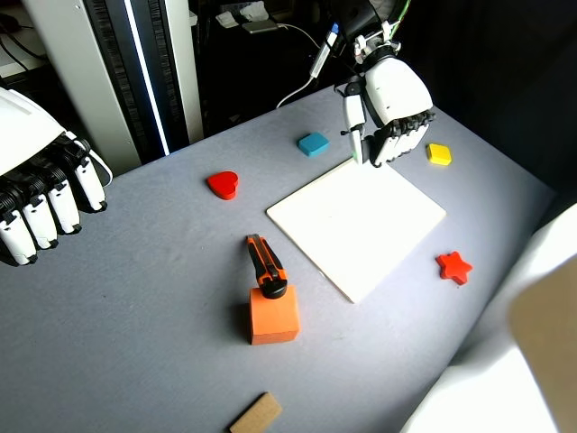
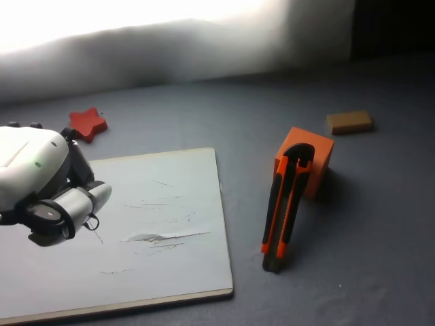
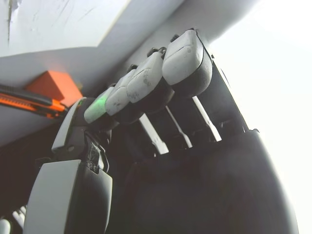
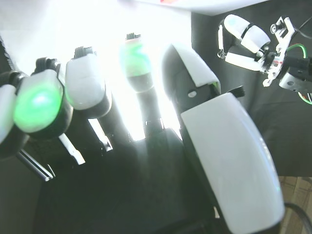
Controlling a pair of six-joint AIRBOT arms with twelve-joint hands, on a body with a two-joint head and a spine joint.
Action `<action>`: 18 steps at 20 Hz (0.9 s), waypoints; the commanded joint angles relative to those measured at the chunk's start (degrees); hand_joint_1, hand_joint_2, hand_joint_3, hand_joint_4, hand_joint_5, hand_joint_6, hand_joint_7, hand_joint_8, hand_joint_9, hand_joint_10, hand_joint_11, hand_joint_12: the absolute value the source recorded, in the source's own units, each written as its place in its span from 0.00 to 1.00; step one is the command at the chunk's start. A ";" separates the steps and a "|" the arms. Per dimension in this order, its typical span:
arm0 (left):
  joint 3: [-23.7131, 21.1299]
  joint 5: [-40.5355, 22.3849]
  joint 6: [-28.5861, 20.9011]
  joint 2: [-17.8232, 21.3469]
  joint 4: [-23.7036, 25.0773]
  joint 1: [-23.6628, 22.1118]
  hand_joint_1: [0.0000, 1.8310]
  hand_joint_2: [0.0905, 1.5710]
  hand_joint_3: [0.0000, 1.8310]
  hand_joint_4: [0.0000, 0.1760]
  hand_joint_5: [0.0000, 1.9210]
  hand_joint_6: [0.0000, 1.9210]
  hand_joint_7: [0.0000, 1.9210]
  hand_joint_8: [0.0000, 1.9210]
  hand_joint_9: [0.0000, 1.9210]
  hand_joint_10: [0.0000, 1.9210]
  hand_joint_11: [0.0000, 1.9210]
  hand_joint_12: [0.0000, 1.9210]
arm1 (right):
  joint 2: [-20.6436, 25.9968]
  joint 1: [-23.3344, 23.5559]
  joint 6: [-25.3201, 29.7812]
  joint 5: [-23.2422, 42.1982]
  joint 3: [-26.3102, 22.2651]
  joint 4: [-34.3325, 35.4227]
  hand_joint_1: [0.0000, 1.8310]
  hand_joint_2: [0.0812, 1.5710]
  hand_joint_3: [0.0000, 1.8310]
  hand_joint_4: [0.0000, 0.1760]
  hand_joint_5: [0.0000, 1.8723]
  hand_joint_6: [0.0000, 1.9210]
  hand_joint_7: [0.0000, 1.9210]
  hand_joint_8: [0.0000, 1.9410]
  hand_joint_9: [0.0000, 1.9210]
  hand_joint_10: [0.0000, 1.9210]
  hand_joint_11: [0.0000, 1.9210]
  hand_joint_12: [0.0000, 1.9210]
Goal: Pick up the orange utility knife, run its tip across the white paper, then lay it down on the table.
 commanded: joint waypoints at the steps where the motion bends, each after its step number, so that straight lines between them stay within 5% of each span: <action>1: -0.28 -5.87 -0.05 -0.04 3.12 0.11 0.15 0.71 0.15 0.12 0.00 0.00 0.02 0.03 0.01 0.04 0.00 0.21 | 0.30 0.51 -0.18 5.01 0.20 0.91 0.22 0.59 0.13 0.00 0.00 0.00 0.01 0.02 0.02 0.03 0.00 0.12; 5: -0.34 -8.20 -1.27 -0.61 3.25 2.13 0.15 0.80 0.01 0.11 0.00 0.00 0.03 0.00 0.01 0.00 0.00 0.15 | 0.27 0.50 -0.20 4.89 0.22 0.94 0.26 0.65 0.00 0.00 0.00 0.00 0.03 0.00 0.04 0.01 0.00 0.20; 9: -0.34 -9.76 -3.46 -0.63 3.51 4.26 0.11 0.82 0.01 0.11 0.00 0.00 0.02 0.00 0.01 0.00 0.00 0.16 | 0.27 0.41 -0.21 4.90 0.22 0.93 0.26 0.67 0.00 0.00 0.00 0.00 0.00 0.00 0.02 0.00 0.00 0.06; 11: -0.27 -10.25 -4.51 -0.58 3.97 5.00 0.11 0.82 0.00 0.09 0.00 0.00 0.01 0.00 0.00 0.00 0.00 0.13 | 0.27 0.42 -0.23 5.03 0.19 0.93 0.37 0.66 0.00 0.00 0.00 0.00 0.00 0.00 0.00 0.00 0.00 0.00; 13: -0.16 -10.58 -4.61 -0.55 5.04 5.35 0.12 0.82 0.00 0.10 0.00 0.00 0.02 0.00 0.01 0.00 0.00 0.13 | 0.32 0.16 -0.24 5.09 0.21 0.90 0.61 0.63 0.00 0.00 0.00 0.00 0.00 0.00 0.00 0.00 0.00 0.00; 18: 0.05 -9.81 -4.51 -0.57 6.34 5.32 0.12 0.82 0.00 0.11 0.00 0.00 0.03 0.00 0.01 0.00 0.00 0.16 | -1.08 0.14 2.43 4.63 0.22 -6.06 0.65 0.67 0.00 0.00 0.00 0.00 0.00 0.00 0.00 0.00 0.00 0.00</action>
